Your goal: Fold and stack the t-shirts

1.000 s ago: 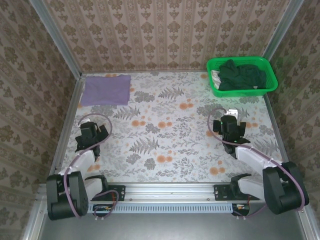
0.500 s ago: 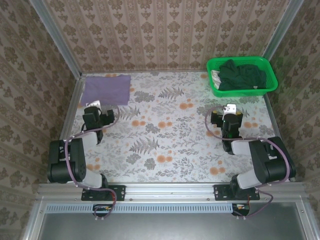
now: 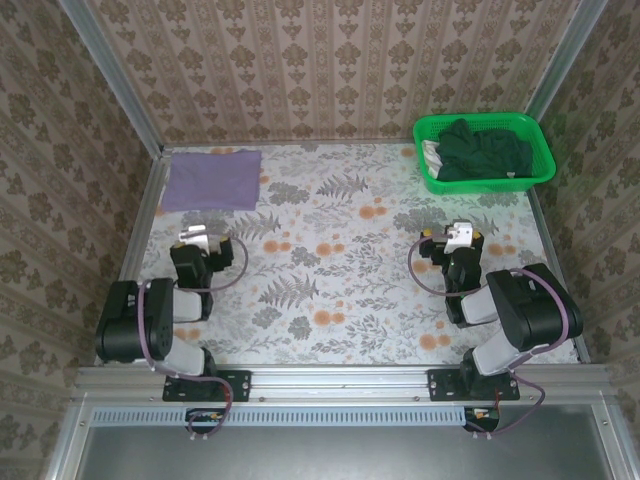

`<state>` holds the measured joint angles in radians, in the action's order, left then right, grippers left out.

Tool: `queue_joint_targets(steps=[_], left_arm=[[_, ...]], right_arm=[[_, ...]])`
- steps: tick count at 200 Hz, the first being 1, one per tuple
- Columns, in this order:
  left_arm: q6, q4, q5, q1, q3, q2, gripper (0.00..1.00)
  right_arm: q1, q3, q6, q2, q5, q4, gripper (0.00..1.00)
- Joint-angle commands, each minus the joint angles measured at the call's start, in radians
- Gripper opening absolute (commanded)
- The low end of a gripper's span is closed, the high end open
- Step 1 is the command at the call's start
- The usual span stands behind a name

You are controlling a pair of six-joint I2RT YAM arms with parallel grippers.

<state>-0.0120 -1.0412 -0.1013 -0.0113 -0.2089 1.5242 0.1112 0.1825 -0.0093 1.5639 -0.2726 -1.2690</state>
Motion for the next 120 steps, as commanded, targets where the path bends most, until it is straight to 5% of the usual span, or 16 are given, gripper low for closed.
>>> queue_joint_targets(steps=[1, 23, 55, 89, 120], left_arm=[[0.078, -0.184, 0.037, -0.033, -0.005, 0.024, 1.0], [0.084, -0.126, 0.034, -0.034, -0.047, 0.026, 1.0], [0.03, 0.17, -0.006, -0.006, -0.187, 0.012, 1.0], [0.036, 0.162, -0.013, -0.01, -0.185, 0.015, 1.0], [0.037, 0.165, -0.017, -0.013, -0.185, 0.014, 1.0]], right_arm=[[0.006, -0.007, -0.024, 0.004, 0.038, -0.071, 1.0], [0.009, -0.003, -0.025, 0.006, 0.029, -0.066, 1.0], [0.009, 0.029, -0.013, -0.004, 0.0, 0.001, 1.0], [-0.03, 0.203, 0.058, -0.023, -0.038, 0.352, 0.99], [-0.069, 0.196, 0.086, -0.03, 0.011, 0.354, 1.0]])
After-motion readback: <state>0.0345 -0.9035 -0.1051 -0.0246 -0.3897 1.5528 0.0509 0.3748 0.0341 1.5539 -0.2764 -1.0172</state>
